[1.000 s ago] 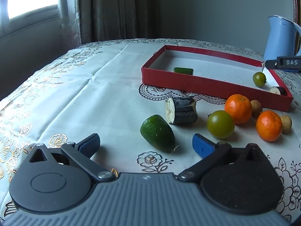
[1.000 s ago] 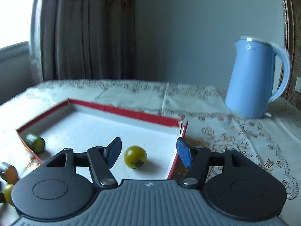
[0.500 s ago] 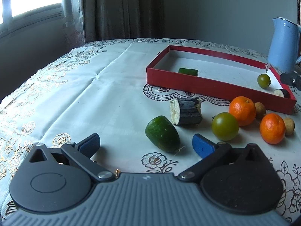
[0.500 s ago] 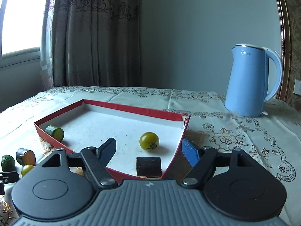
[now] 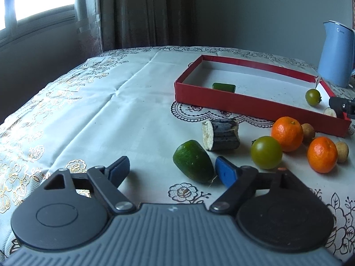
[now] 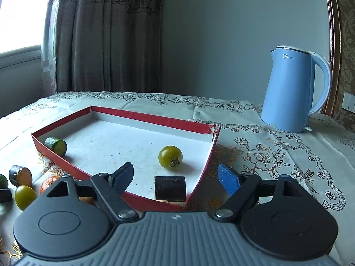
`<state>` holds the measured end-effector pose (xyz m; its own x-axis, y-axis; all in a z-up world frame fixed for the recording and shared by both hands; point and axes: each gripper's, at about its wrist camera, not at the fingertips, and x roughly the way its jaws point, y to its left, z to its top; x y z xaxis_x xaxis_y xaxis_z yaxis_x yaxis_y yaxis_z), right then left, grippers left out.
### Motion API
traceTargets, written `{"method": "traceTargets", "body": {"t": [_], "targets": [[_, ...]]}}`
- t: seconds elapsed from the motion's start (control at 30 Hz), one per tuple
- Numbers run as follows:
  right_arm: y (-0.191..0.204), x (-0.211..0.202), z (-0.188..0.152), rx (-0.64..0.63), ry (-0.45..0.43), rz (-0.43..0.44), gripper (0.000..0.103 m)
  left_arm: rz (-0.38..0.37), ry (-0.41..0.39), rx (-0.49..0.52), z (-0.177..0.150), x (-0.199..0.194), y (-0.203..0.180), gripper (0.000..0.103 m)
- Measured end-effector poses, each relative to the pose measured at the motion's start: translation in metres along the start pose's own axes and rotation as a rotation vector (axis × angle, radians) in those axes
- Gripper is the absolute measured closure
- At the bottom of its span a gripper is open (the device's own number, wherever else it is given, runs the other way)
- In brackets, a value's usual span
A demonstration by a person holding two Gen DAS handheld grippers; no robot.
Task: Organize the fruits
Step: 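Close left tool on dark green oval fruit, then carry dark green fruit with left tool over red tray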
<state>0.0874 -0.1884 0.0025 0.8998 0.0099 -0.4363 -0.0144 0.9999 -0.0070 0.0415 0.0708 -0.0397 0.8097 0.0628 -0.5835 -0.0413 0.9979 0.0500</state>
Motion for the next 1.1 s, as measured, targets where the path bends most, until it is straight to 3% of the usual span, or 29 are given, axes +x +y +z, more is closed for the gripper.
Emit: {"method": "traceTargets", "body": {"t": [0.27,0.37,1.1], "targets": [[0.0,0.0,0.0,-0.003,0.001,-0.003,0.02,-0.058,0.013,0.019,0.004,-0.003,-0.007,0.062],[0.0,-0.001,0.0,-0.002,-0.002,-0.003,0.02,-0.06,0.007,0.039,0.003,-0.004,-0.012,0.069],[0.001,-0.004,0.0,-0.005,-0.013,-0.005,0.02,-0.047,-0.01,0.054,0.009,-0.009,-0.01,0.07]]}}
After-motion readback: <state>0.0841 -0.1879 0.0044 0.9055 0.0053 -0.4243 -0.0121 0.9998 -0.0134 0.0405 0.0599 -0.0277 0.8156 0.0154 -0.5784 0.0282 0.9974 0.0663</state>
